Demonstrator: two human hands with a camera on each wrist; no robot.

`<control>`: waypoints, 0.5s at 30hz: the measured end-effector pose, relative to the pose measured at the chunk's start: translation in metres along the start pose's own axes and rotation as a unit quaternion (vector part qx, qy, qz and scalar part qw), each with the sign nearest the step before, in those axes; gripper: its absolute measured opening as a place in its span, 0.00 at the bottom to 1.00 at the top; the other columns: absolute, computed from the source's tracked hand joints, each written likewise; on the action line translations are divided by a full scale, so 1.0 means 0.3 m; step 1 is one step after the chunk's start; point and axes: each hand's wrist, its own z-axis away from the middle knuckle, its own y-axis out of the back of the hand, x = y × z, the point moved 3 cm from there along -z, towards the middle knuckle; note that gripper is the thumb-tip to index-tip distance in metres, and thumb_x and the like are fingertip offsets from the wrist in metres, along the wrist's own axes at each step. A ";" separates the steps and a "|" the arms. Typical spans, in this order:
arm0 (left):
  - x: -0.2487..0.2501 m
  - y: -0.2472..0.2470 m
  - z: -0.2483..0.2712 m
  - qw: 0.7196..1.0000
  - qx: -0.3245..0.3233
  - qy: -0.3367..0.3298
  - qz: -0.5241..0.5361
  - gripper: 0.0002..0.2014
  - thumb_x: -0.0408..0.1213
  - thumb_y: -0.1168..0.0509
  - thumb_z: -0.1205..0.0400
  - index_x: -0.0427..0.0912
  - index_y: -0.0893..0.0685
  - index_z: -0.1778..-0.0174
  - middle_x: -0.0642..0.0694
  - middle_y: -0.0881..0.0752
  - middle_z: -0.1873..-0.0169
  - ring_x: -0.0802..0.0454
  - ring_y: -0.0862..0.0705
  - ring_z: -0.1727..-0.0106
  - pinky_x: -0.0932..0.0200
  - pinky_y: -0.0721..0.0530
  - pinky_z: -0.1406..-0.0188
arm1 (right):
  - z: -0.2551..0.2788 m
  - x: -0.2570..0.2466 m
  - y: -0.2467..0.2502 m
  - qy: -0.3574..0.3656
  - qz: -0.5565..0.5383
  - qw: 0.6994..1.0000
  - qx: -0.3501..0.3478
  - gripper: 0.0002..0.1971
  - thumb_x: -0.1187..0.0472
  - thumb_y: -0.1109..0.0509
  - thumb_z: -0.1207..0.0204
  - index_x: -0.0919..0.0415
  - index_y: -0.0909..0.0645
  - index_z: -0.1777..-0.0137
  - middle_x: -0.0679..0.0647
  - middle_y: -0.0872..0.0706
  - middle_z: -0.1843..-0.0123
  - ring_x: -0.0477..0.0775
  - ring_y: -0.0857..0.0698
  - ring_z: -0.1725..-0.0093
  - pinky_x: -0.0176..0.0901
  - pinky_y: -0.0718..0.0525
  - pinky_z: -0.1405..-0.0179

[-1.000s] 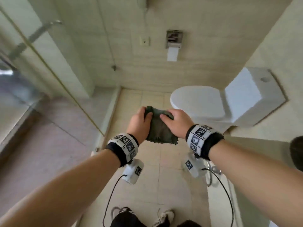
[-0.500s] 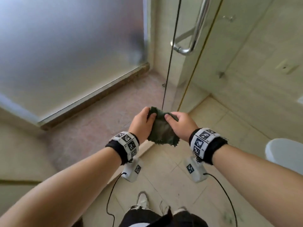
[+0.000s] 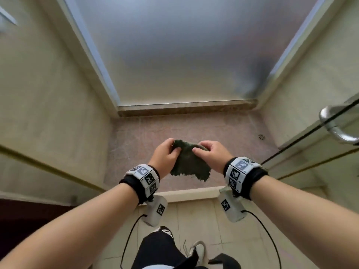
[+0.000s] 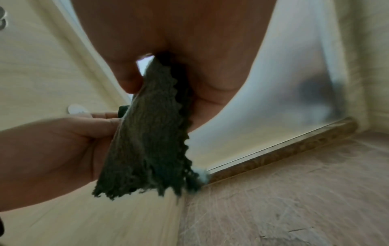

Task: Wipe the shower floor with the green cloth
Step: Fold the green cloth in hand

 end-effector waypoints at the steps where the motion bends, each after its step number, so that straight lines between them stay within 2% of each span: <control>1: -0.011 0.023 -0.011 1.000 0.014 0.007 0.008 0.04 0.33 0.38 0.14 0.37 0.19 0.50 0.39 0.13 0.58 0.41 0.14 0.54 0.35 0.15 0.50 | -0.044 -0.017 -0.011 0.002 0.007 1.000 -0.020 0.08 0.50 0.31 0.20 0.53 0.14 0.53 0.52 0.10 0.58 0.51 0.11 0.56 0.48 0.10 0.55; 6: -0.091 0.157 -0.107 0.997 0.068 0.026 0.022 0.04 0.34 0.38 0.15 0.40 0.18 0.50 0.41 0.13 0.58 0.42 0.14 0.54 0.35 0.15 0.51 | -0.259 -0.146 -0.110 0.021 0.049 0.990 -0.134 0.07 0.47 0.30 0.20 0.48 0.15 0.54 0.51 0.10 0.57 0.51 0.10 0.56 0.48 0.09 0.54; 10: -0.139 0.270 -0.226 0.990 0.119 0.041 0.068 0.08 0.39 0.38 0.18 0.39 0.17 0.50 0.40 0.12 0.58 0.41 0.14 0.54 0.35 0.15 0.51 | -0.433 -0.264 -0.160 0.053 0.099 0.983 -0.149 0.10 0.46 0.31 0.20 0.48 0.16 0.59 0.47 0.11 0.63 0.46 0.11 0.62 0.37 0.15 0.66; 13: -0.159 0.321 -0.310 0.986 0.135 0.053 0.086 0.05 0.34 0.38 0.15 0.38 0.18 0.51 0.39 0.13 0.59 0.40 0.14 0.54 0.37 0.15 0.51 | -0.559 -0.329 -0.179 0.055 0.142 0.976 -0.157 0.11 0.49 0.32 0.19 0.49 0.17 0.62 0.47 0.13 0.65 0.46 0.13 0.64 0.38 0.17 0.66; 15: -0.180 0.350 -0.366 0.982 0.149 0.065 0.097 0.04 0.31 0.38 0.15 0.40 0.18 0.52 0.41 0.13 0.59 0.42 0.14 0.54 0.40 0.14 0.50 | -0.645 -0.362 -0.190 0.053 0.167 0.971 -0.161 0.11 0.51 0.34 0.18 0.50 0.18 0.62 0.47 0.13 0.65 0.48 0.14 0.62 0.41 0.16 0.62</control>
